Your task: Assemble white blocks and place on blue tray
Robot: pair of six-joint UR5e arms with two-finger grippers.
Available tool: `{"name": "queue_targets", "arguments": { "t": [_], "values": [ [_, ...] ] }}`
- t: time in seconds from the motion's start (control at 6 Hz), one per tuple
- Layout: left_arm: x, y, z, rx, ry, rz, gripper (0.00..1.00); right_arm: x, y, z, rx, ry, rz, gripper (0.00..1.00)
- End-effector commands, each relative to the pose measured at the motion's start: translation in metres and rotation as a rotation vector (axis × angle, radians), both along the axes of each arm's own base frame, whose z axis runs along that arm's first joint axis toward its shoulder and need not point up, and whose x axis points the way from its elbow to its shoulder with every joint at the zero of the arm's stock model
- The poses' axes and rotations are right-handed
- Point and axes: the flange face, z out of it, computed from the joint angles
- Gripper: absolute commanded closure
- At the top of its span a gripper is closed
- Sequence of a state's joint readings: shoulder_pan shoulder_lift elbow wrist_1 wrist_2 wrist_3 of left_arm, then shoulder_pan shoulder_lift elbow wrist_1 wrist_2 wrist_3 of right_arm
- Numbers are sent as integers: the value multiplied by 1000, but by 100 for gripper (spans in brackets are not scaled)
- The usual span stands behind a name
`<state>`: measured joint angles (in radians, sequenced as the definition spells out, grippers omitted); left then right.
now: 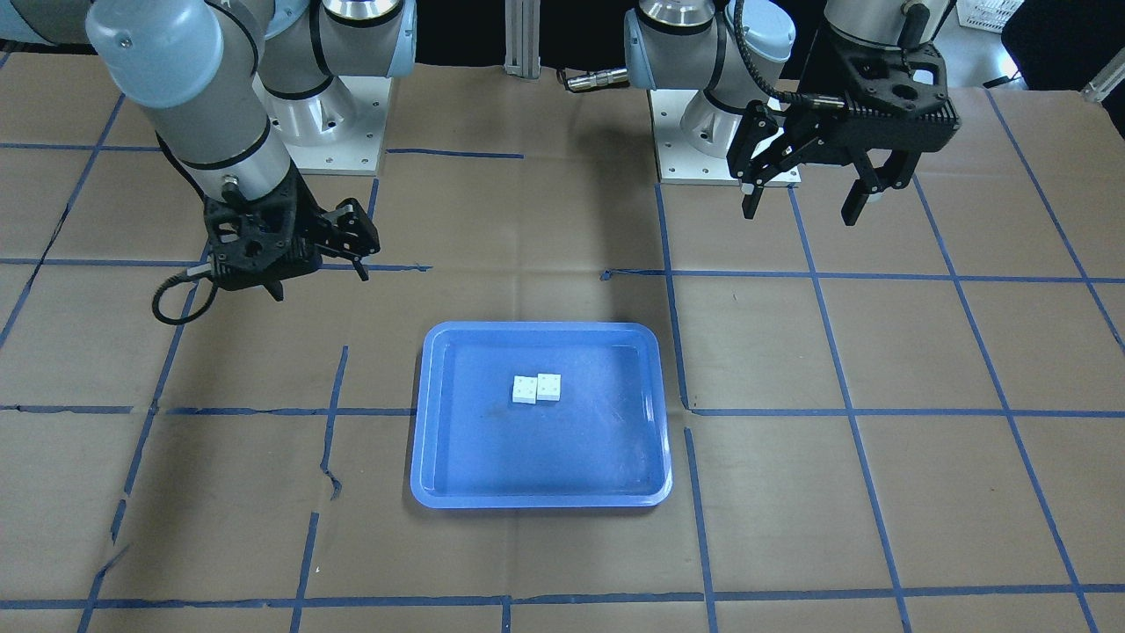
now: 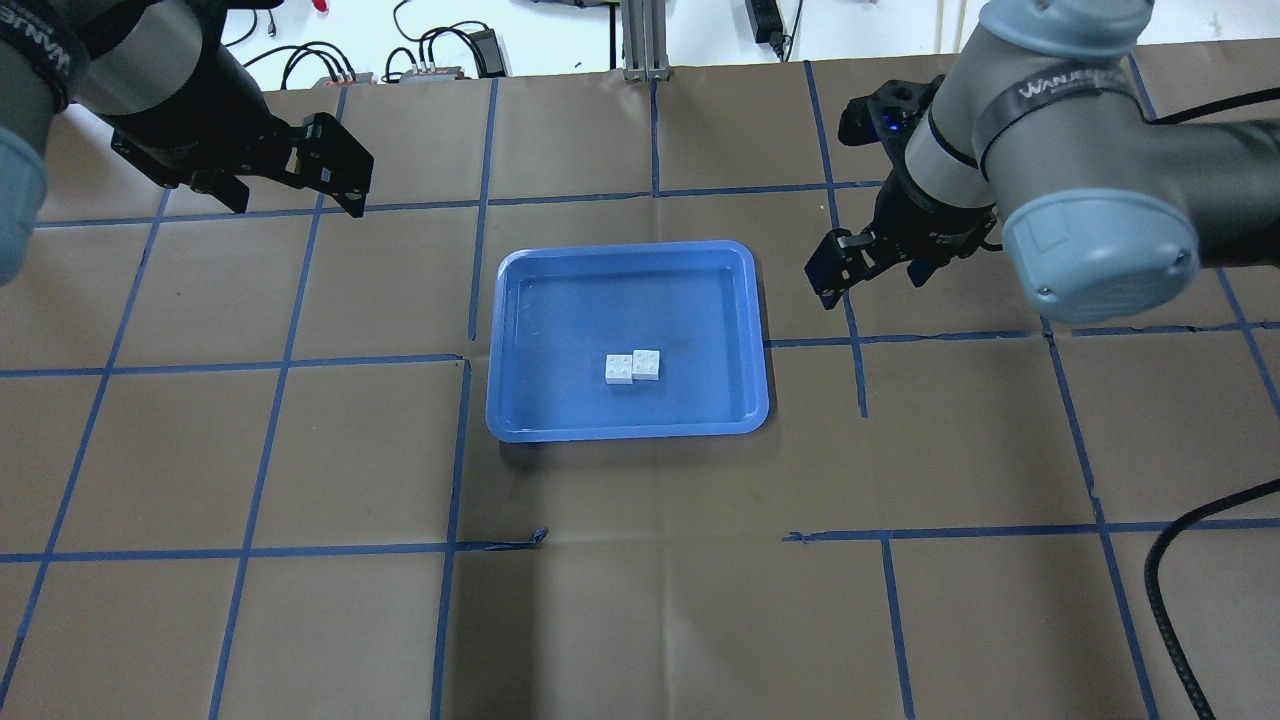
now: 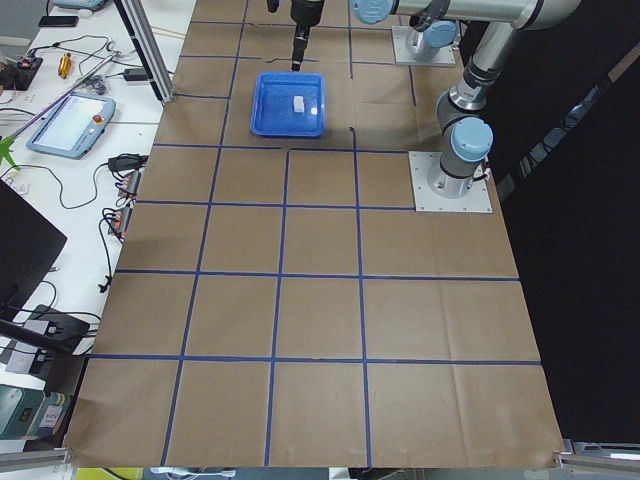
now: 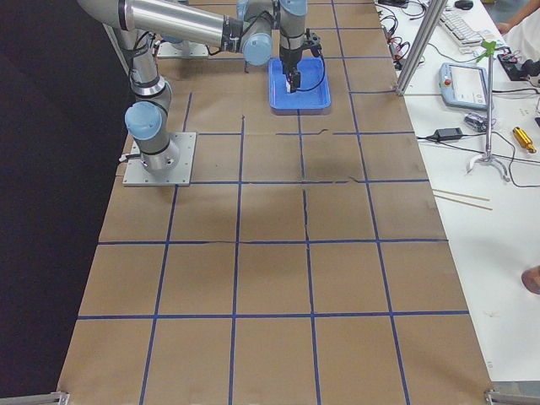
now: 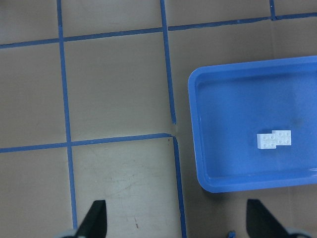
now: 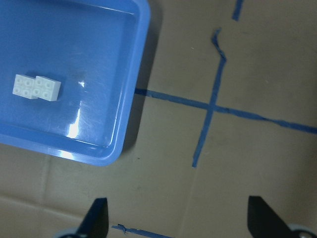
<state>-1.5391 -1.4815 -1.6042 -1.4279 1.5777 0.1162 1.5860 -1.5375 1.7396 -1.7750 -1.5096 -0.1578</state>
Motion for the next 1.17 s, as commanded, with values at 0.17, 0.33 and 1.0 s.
{"name": "queue_targets", "arguments": {
  "t": [0.17, 0.33, 1.0],
  "values": [
    [-5, -15, -11, -13, 12, 2, 1, -15, -4, 80, 23, 81, -287, 0],
    [-3, -14, -8, -21, 5, 5, 1, -14, 0, 93, 45, 74, -290, 0],
    [-2, -9, -4, -23, -3, -6, 1, -11, 2, 89, 81, 24, -298, 0]
  ]
}}
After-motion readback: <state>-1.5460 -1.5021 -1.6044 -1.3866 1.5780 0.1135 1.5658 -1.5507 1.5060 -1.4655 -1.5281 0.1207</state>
